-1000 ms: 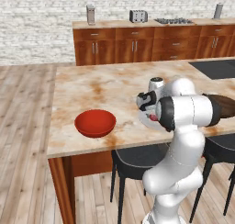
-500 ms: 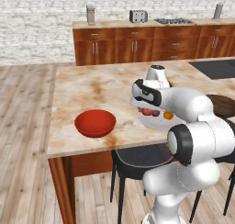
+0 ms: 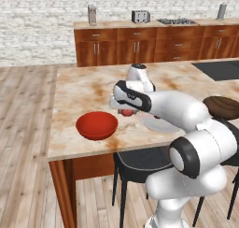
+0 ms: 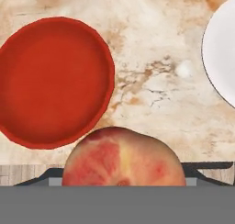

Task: Take the fruits from the plate on the dining counter and place two fruits in each bowl.

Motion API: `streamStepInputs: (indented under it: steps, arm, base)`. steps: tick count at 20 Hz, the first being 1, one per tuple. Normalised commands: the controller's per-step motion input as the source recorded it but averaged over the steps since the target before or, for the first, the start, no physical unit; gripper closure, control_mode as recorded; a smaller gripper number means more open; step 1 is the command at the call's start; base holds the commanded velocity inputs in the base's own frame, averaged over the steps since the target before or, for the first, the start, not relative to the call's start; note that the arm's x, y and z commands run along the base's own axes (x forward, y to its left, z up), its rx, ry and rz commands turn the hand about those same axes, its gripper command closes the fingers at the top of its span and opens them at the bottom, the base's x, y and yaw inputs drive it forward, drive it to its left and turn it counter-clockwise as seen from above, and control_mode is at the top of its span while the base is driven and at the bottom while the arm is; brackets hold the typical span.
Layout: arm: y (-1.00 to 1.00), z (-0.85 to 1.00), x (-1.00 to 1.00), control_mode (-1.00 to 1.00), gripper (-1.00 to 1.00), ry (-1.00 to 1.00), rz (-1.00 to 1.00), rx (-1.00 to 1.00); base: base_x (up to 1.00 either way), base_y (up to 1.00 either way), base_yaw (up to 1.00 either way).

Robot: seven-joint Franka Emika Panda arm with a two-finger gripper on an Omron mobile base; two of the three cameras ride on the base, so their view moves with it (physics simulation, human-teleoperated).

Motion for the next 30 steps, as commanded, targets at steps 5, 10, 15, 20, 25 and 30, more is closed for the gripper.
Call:
streamStepInputs:
  steps: [5, 10, 15, 20, 25, 30]
  arm:
    - [0.91, -0.36, 0.17, -1.0, 1.0, 0.0, 0.13, -0.03]
    - [0.59, -0.46, 0.44, -1.0, 1.0, 0.0, 0.05, -0.03]
    - [0.32, -0.51, 0.15, -1.0, 1.0, 0.0, 0.04, -0.01]
    - [0.05, -0.27, 0.0, -1.0, 1.0, 0.0, 0.01, 0.0]
    - [0.07, -0.23, 0.0, -1.0, 1.0, 0.0, 0.01, 0.0]
    - [0.03, -0.24, 0.0, -1.0, 1.0, 0.0, 0.01, 0.0]
  base:
    - [0.0, 0.0, 0.0]
    - [0.0, 0.0, 0.0]
    - [0.0, 0.0, 0.0]
    - [0.0, 0.0, 0.0]
    - [0.0, 0.0, 0.0]
    - [0.0, 0.0, 0.0]
